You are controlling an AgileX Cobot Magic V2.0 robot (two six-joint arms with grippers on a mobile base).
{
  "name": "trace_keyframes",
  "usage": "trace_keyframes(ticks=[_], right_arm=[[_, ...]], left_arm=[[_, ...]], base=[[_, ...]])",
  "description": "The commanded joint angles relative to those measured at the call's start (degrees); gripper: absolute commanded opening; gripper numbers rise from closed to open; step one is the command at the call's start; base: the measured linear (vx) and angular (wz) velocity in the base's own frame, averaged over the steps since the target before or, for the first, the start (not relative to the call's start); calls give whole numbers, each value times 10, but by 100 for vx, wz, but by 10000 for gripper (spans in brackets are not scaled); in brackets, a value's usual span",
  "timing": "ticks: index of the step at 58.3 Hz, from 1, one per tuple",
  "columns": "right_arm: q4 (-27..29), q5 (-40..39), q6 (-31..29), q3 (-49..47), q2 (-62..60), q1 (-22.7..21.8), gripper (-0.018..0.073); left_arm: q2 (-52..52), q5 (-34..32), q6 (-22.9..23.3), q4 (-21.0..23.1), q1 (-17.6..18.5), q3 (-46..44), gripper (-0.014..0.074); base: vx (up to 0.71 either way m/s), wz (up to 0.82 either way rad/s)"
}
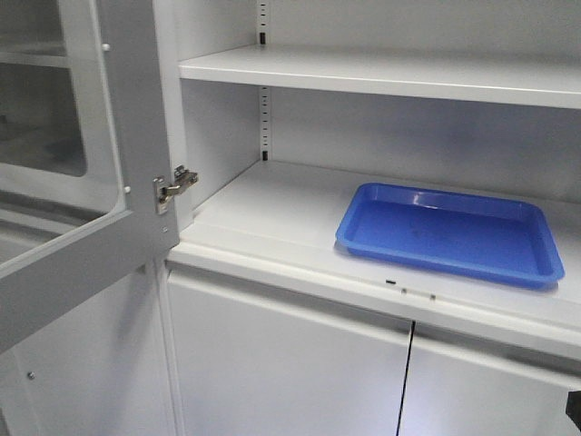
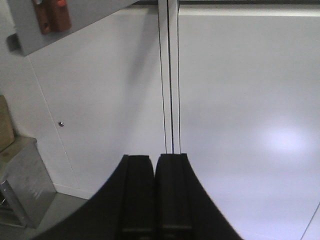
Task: Pick beaker and place in left cabinet
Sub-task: 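Position the base in front of the shelf with the blue tray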
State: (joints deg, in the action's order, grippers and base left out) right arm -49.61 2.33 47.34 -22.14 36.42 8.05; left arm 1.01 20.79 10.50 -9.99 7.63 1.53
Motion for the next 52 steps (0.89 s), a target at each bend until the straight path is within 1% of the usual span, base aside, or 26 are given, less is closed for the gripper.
trace_keyframes(ticks=[1,28,52], right_arm=[[-7,-32,-6,-18,0,-1,-4],[-7,-32,-6,-18,0,-1,-4],[-7,-32,-6,-18,0,-1,-4]], left_arm=[[6,-43,2,0,-1,-7,4],[6,-43,2,0,-1,-7,4],[6,-43,2,0,-1,-7,4]], base=[[39,-14],[34,-19],[22,-25]])
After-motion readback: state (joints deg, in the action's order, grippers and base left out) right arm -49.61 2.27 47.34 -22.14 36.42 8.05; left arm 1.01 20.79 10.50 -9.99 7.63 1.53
